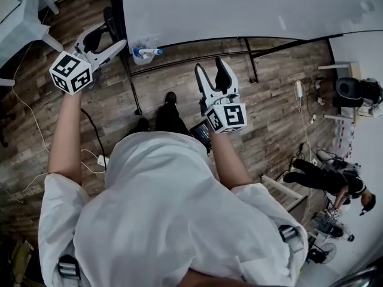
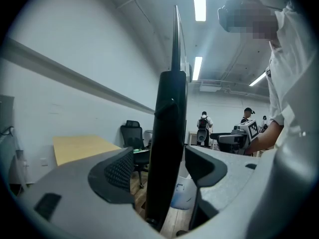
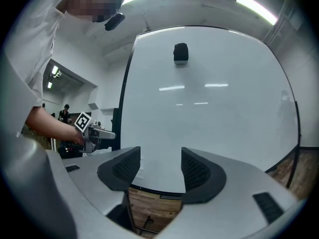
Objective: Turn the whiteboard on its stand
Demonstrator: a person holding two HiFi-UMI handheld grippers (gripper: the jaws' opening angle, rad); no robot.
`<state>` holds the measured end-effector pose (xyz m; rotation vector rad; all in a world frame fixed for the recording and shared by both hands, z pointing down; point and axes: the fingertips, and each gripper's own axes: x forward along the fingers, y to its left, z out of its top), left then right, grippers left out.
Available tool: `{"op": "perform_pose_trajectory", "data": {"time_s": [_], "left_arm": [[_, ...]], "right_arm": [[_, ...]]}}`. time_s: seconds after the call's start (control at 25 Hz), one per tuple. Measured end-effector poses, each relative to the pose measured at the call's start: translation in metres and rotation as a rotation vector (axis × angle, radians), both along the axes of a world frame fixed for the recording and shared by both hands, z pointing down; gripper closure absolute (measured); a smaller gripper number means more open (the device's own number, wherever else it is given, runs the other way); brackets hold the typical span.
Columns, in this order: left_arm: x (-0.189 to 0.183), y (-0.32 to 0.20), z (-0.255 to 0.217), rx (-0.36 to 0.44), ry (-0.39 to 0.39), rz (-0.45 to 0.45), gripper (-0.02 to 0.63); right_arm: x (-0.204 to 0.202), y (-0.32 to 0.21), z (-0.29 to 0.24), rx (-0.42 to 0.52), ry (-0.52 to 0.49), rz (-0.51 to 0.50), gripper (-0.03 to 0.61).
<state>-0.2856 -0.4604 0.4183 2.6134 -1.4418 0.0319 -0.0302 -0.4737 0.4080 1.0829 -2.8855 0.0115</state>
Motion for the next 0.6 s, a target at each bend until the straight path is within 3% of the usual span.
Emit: {"op": "perform_pose_trajectory", "data": {"time_s": [0.44, 0.6], "left_arm": [[0.012, -0.019, -0.006, 0.030, -0.021, 0.029, 0.314], [0.016, -0.018, -0.005, 0.036, -0.027, 0.045, 0.352]], "right_arm": [[-0.013, -0.020, 0.009, -0.017, 0.005, -0.044, 0.330], [-0.010, -0.024, 0.010, -0.015, 0.005, -0.037, 0.333]]}}
